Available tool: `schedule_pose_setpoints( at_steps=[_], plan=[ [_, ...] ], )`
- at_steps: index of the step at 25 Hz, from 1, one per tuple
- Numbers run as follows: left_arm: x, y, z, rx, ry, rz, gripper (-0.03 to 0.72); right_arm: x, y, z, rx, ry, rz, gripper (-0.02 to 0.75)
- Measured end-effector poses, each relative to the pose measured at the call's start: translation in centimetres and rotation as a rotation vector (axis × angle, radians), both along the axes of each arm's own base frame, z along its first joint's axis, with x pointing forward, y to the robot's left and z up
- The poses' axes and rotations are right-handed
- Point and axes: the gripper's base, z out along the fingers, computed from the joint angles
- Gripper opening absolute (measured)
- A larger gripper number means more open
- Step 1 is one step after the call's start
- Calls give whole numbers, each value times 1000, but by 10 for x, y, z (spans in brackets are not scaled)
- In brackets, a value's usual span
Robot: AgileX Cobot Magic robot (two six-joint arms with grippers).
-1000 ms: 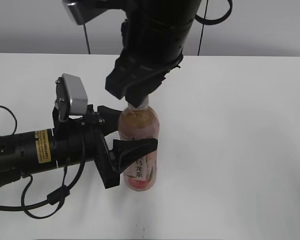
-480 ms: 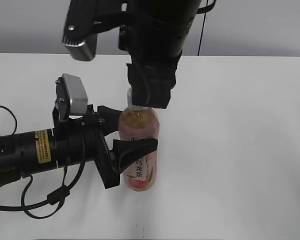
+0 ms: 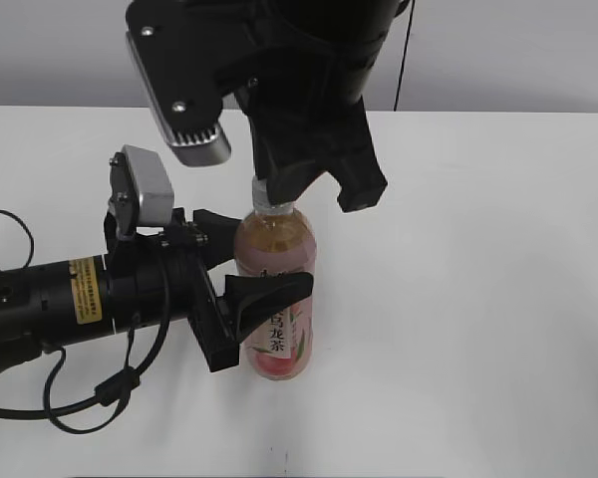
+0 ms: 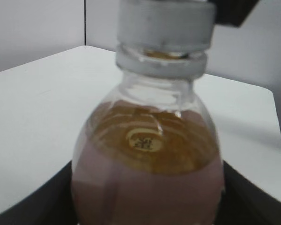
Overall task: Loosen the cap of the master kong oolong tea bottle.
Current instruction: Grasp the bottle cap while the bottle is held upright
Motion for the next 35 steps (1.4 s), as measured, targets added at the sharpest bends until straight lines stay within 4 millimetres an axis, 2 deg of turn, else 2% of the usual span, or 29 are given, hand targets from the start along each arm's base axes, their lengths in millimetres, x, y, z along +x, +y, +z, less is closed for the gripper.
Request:
schedule_pose_setpoints(
  at_steps=[4,8,14,18,23,29,35],
  plan=[
    [0,0,0,0,0,0,462,0,0,0,-1,-1,3,162],
    [0,0,0,0,0,0,462,0,0,0,12,17,-64,189],
    [0,0,0,-2,2,4,462,-1,0,0,64,88,-310,364],
    [0,0,0,-2,2,4,462,-1,1,0,100,139,-483,427],
    [-1,0,0,3,-3,-9,461,-1,0,0,125,171,-638,442],
    [-2,-1,0,6,-6,-22,461,1,2,10,200,219,-867,444],
    [-2,-1,0,6,-6,-23,461,-1,4,11,237,293,-991,445]
  ],
)
